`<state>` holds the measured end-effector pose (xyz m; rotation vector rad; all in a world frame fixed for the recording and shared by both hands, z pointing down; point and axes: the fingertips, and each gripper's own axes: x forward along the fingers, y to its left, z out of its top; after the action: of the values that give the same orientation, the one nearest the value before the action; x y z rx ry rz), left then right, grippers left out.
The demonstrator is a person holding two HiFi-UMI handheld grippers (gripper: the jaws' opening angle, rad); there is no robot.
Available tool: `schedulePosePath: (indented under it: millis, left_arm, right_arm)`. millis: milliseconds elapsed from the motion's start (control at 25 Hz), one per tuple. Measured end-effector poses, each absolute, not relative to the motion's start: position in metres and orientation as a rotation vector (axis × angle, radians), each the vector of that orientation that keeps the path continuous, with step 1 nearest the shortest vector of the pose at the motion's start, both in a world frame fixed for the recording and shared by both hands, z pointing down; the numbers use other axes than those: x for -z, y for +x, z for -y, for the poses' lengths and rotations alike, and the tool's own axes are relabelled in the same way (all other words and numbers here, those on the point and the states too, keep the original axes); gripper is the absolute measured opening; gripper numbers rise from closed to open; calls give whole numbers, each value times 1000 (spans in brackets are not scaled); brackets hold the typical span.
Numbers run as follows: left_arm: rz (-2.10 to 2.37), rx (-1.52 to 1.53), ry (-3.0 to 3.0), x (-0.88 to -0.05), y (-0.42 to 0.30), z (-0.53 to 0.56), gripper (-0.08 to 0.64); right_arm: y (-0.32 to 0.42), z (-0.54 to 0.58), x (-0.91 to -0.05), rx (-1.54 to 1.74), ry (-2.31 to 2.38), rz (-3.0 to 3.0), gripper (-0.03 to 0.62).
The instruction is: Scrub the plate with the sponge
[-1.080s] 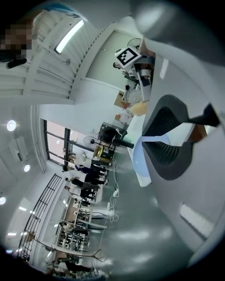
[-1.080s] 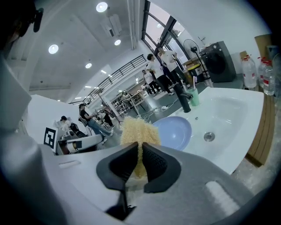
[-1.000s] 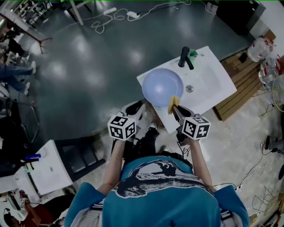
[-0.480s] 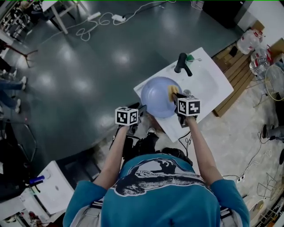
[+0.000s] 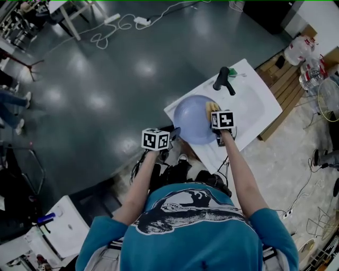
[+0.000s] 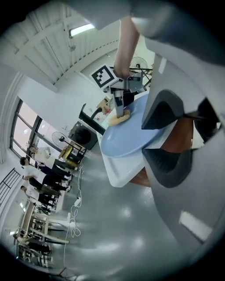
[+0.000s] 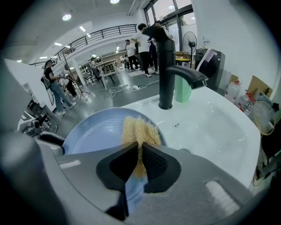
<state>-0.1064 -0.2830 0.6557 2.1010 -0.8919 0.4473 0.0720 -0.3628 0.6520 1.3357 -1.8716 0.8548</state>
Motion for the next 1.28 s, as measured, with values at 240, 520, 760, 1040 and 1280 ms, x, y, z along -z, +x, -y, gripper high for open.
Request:
schedulePosePath:
  millis: [240, 520, 760, 1040, 1280]
  left_arm:
    - [923, -497, 2129, -650, -109, 284, 158]
    - [909, -485, 2117, -654, -106, 281, 158]
    - [952, -441, 2099, -651, -111, 283, 155]
    - [992, -375, 2048, -653, -116, 283, 141]
    - [1031, -387, 2034, -654, -117, 286, 135]
  right_arm:
    - [58, 374, -657, -728, 1262, 1802, 31]
    - [30, 392, -655, -618, 1187, 1748, 31]
    - [-16, 365, -663, -583, 1005, 1775, 30]
    - [-71, 319, -662, -587, 769, 1972, 29]
    - [-64, 284, -662, -658, 663, 1943, 29]
